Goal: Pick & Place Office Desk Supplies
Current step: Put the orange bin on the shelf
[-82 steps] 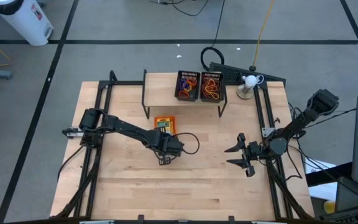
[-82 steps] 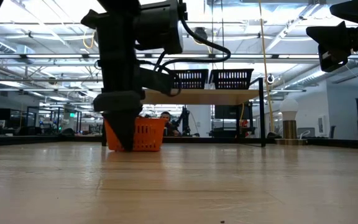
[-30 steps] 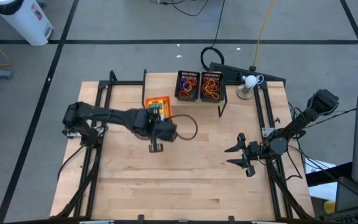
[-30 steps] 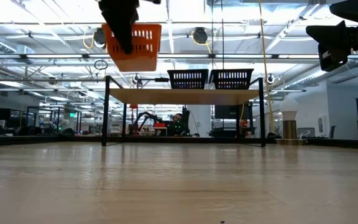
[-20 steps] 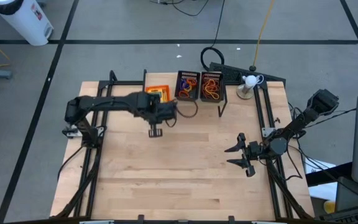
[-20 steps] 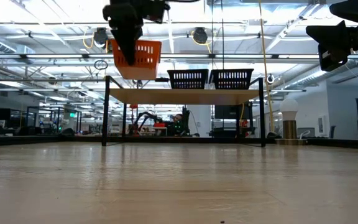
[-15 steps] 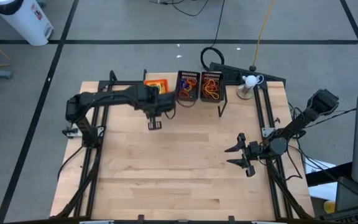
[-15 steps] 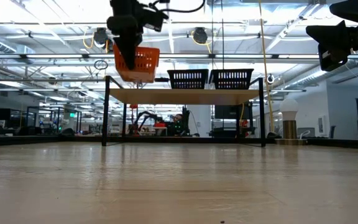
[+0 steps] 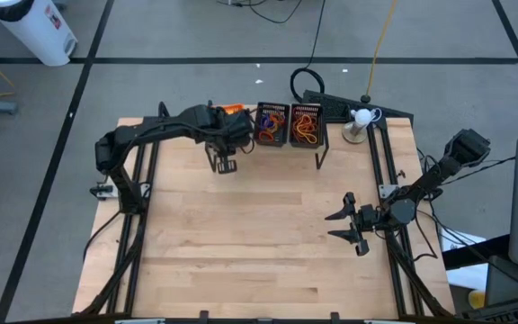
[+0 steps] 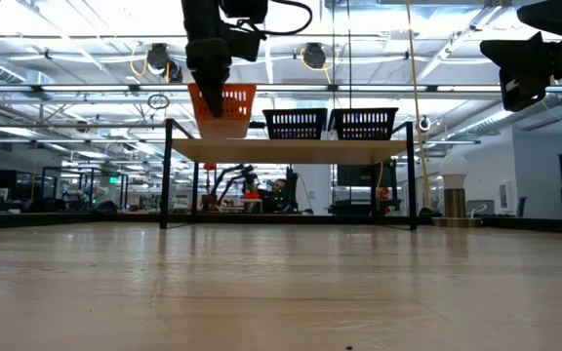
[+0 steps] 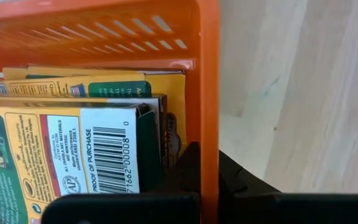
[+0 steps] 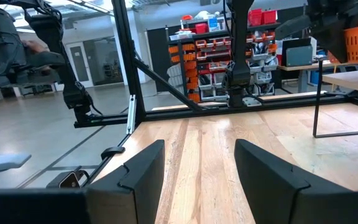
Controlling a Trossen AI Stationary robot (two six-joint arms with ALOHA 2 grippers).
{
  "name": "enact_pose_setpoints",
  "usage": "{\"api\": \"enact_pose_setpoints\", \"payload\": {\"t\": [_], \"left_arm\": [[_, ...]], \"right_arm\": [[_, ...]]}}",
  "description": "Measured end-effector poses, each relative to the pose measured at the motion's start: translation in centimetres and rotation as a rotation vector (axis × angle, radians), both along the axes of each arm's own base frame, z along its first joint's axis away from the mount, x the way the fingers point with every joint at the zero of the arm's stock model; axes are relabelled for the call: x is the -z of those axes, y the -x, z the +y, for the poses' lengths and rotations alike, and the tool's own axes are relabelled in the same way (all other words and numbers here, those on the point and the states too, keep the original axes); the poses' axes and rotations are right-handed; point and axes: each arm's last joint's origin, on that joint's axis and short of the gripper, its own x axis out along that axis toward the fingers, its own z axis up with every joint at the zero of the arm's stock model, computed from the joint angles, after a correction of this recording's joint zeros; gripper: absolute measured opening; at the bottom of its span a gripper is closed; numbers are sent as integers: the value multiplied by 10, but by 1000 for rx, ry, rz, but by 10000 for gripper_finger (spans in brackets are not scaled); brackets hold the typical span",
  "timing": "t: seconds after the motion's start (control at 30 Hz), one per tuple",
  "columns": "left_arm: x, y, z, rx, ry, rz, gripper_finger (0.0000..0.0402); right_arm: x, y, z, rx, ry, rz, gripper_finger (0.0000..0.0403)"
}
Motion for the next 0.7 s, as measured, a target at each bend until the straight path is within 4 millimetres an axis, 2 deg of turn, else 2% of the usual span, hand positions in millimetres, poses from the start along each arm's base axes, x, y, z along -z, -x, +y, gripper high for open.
{"api": "enact_pose_setpoints", "payload": {"t": [0.7], "left_arm": [[-1,-2,5,-1,-42,-22,11]], "right_arm": [[0,0,0,0,0,0,185]]}}
